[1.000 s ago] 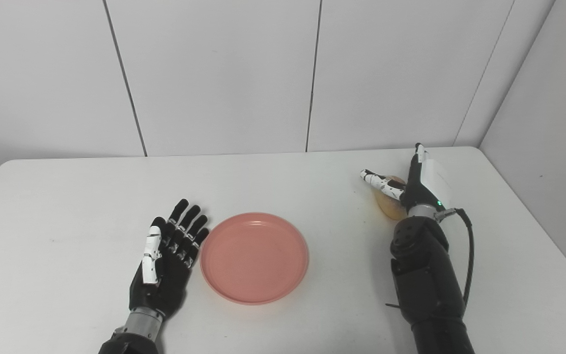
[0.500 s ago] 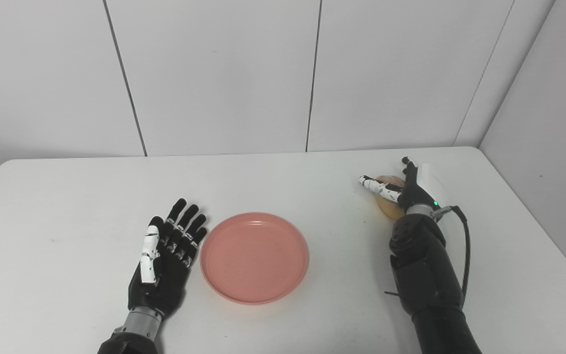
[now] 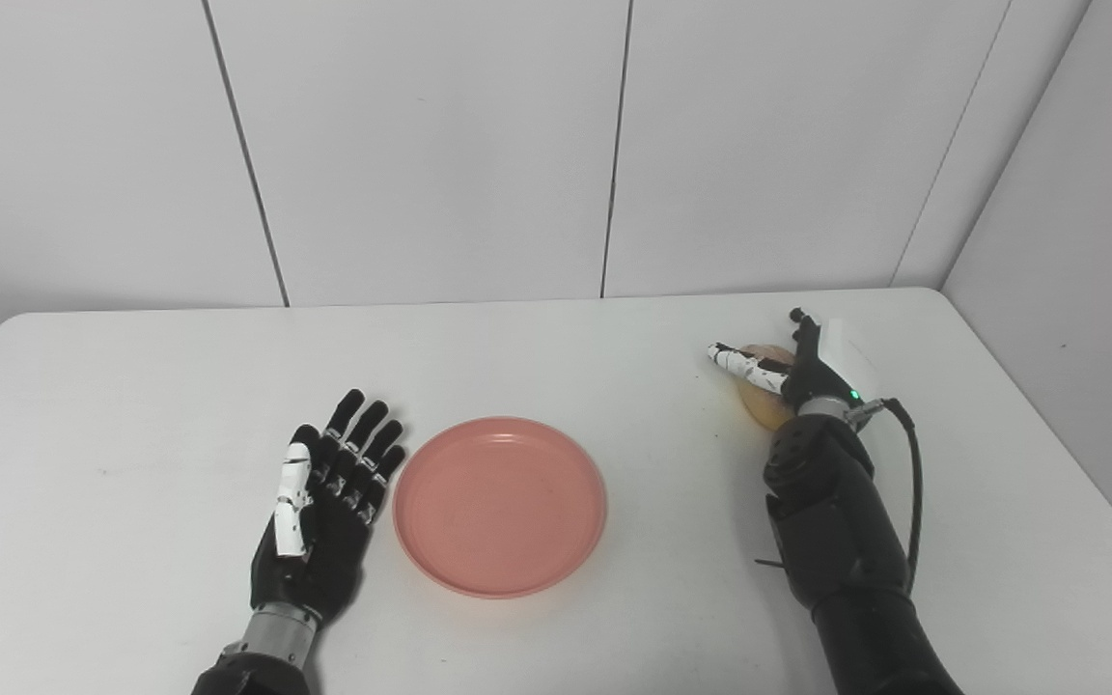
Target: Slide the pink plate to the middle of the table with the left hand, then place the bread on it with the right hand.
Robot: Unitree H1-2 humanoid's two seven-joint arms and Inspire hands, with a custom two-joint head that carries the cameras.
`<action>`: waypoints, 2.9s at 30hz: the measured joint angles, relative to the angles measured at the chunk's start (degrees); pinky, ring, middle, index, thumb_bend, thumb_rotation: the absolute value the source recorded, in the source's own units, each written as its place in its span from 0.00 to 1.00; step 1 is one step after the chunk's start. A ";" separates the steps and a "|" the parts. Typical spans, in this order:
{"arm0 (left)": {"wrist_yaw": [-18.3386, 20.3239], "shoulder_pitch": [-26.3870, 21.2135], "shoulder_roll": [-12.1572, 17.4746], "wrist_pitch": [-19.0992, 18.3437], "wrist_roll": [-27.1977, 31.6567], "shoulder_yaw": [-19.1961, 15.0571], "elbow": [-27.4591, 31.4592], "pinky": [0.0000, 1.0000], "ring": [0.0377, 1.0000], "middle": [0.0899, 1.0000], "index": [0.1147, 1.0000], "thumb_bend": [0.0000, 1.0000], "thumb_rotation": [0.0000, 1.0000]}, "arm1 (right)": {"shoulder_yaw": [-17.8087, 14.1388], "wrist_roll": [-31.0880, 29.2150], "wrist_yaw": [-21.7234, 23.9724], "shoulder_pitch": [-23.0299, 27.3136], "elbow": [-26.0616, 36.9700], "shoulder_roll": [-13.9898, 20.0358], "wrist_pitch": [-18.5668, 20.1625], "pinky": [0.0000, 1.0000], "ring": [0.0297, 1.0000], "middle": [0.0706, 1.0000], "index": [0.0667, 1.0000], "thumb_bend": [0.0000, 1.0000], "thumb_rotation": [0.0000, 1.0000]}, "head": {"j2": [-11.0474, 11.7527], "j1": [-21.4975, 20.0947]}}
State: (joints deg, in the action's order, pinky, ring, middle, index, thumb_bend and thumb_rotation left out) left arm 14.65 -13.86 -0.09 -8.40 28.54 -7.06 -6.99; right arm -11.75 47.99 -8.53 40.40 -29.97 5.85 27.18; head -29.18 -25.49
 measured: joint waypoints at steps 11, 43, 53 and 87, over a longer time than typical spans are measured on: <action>-0.32 0.01 0.01 -0.22 0.00 0.01 0.29 0.98 0.94 0.93 0.92 0.35 1.00 | -0.59 1.74 1.65 0.57 -0.82 0.22 -0.01 0.76 0.83 0.84 0.83 0.95 0.54 | -0.26 0.00; -0.22 0.01 0.03 -0.16 0.23 0.00 0.23 0.98 0.94 0.94 0.92 0.36 1.00 | -6.34 17.98 14.97 3.12 -0.88 -0.57 -0.10 0.52 0.66 0.73 0.77 0.85 0.26 | -0.70 0.09; -0.23 0.01 0.03 -0.18 0.22 0.00 0.27 0.98 0.93 0.93 0.91 0.36 1.00 | -5.23 17.53 13.94 2.53 -0.26 -0.56 -0.09 0.28 0.32 0.45 0.69 0.65 0.03 | -0.97 0.26; -0.89 0.78 -0.59 -0.10 -1.06 0.95 1.48 0.95 0.92 0.92 0.90 0.37 1.00 | 2.29 17.57 22.07 -1.08 20.54 -2.44 0.02 0.24 0.30 0.37 0.50 0.52 0.00 | -0.79 4.65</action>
State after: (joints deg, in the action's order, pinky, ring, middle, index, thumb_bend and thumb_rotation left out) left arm 13.76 -13.09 -0.67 -8.49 27.48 -6.11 -5.52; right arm -9.46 65.56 13.54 39.33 -9.44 3.41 27.20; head -29.97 -20.84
